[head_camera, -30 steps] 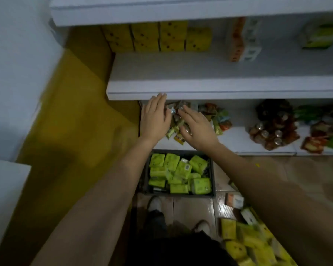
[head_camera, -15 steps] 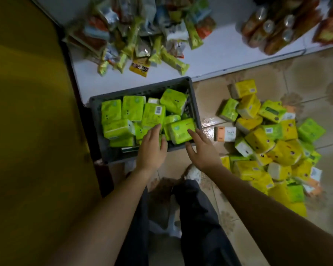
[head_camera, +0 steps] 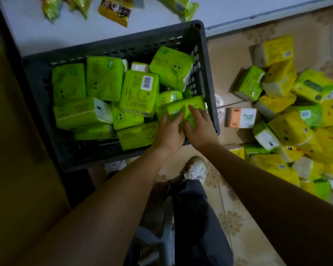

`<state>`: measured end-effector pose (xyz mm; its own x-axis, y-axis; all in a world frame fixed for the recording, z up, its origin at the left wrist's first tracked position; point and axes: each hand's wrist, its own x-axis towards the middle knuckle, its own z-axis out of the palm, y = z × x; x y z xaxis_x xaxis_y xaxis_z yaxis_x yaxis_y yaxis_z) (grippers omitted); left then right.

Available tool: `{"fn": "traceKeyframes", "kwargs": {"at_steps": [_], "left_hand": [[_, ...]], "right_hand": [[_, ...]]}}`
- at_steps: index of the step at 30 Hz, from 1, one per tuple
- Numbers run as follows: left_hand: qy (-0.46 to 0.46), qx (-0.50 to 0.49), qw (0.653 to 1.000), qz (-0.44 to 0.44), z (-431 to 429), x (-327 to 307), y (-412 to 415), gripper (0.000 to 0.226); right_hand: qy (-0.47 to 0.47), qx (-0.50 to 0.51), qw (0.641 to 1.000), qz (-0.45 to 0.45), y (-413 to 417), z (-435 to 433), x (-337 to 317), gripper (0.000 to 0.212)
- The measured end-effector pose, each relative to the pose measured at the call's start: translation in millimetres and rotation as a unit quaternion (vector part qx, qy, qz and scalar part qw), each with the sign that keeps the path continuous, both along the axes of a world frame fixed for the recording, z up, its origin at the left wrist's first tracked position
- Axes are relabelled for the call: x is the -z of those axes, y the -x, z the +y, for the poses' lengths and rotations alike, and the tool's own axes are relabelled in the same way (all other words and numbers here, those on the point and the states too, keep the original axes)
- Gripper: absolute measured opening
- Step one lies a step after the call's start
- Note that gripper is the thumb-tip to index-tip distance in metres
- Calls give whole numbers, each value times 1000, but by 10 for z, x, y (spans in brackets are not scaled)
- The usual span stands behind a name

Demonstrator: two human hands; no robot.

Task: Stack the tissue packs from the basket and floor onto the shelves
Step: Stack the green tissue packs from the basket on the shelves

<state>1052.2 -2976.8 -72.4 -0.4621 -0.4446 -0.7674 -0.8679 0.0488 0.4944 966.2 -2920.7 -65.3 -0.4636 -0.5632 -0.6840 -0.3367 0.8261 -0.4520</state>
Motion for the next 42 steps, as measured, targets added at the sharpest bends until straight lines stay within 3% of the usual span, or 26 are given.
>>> {"fn": "traceKeyframes", "kwargs": {"at_steps": [4,8,12,18,28,36,42], "left_hand": [[-21,19,998,-57,5,152,46,65],[-21,-31,996,-84,-100,189,55,73],[-33,-54,997,-54,-139,179,43,70],[-68,-177,981,35,-116,-123,-76,55],[1,-225,970,90,-91,-2001,-442,43],[64,-183,972,134,30,-3844,-782,44],[206,-202,930,228,-71,-4823,-788,43]], "right_hand": [[-15,9,1000,22,-10,61,50,54],[-4,1,999,48,-7,84,76,56],[5,49,999,-7,22,35,133,58],[11,90,996,-20,19,118,-182,59],[110,118,985,-66,-416,377,-2038,65],[197,3,980,-26,-532,486,-3789,74],[296,-79,950,55,-360,258,-4830,77]]}}
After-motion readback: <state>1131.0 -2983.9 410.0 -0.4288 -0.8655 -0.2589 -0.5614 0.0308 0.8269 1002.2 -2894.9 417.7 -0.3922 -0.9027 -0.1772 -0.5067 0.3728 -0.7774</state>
